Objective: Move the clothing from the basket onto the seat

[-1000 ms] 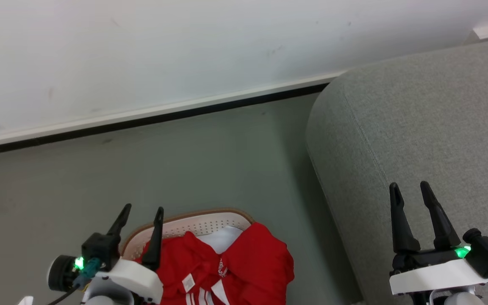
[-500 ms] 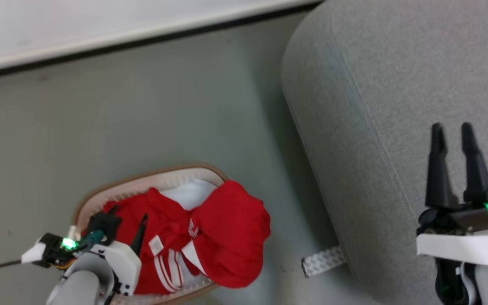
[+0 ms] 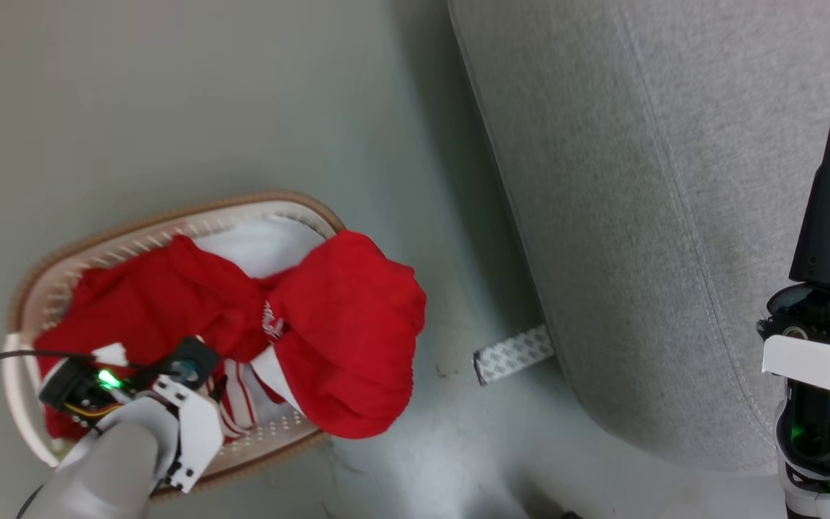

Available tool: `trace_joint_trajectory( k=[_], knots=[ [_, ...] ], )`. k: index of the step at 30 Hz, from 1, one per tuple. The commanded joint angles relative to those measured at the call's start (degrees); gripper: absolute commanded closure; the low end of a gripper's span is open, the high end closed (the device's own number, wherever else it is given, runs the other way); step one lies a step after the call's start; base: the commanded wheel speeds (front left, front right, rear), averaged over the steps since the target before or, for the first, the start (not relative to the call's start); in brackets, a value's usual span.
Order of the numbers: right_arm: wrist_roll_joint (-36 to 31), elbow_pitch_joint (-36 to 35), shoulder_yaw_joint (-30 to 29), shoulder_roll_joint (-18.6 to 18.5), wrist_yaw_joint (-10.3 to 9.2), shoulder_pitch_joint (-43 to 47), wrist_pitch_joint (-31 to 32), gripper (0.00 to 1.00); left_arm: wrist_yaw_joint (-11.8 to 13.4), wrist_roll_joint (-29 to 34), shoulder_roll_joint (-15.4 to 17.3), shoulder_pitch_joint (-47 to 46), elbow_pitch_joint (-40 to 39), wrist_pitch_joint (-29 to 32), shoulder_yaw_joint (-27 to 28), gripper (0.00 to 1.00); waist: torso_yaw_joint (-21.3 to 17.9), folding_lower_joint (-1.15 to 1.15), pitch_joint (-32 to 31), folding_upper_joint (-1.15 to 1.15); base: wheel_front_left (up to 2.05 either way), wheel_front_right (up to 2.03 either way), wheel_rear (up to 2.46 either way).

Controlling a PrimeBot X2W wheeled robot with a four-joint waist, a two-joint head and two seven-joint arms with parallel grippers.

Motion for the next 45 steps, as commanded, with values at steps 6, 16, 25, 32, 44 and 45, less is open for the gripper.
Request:
trace_joint_trajectory(
  k=[6,16,25,32,44,45],
  knots=[
    [1.6,-0.46,0.06,-0.06,-0.12,-1.62,0.05,0.0,-0.01,-2.02,-0.28,-4.23,3.47,2.0,-6.69,0.0,-1.85,-0.01,5.01,0.0,0.0,0.0,0.0],
    [2.12,-0.13,1.98,-0.07,-0.12,-2.55,0.05,0.0,-0.01,-6.47,1.21,-7.31,4.59,10.83,-9.87,0.03,-2.28,-0.01,6.76,0.0,0.0,0.0,0.0],
    [0.71,1.11,2.7,-0.07,-0.12,-1.85,0.05,0.0,-0.02,-8.99,-0.18,-5.62,4.58,8.11,-11.27,1.0,-1.38,-0.01,3.99,0.0,0.0,0.0,0.0],
    [-2.6,2.38,2.37,-0.1,-0.12,-0.57,0.05,0.0,-0.01,-13.81,-5.54,-2.75,4.59,4.8,-11.29,1.0,3.01,-0.01,-5.14,0.0,0.0,0.0,0.0],
    [-7.8,5.1,2.94,-0.13,-0.12,4.42,0.05,0.0,-0.02,-23.03,-11.61,3.61,2.79,-2.53,-11.88,1.0,10.58,-0.01,-22.51,0.0,0.0,0.0,0.0],
    [-7.9,5.31,2.83,-0.13,-0.12,5.0,0.05,0.0,-0.02,-23.85,-11.81,4.27,2.25,-2.74,-12.19,1.0,11.22,-0.01,-23.9,0.0,0.0,0.0,0.0]
  ],
)
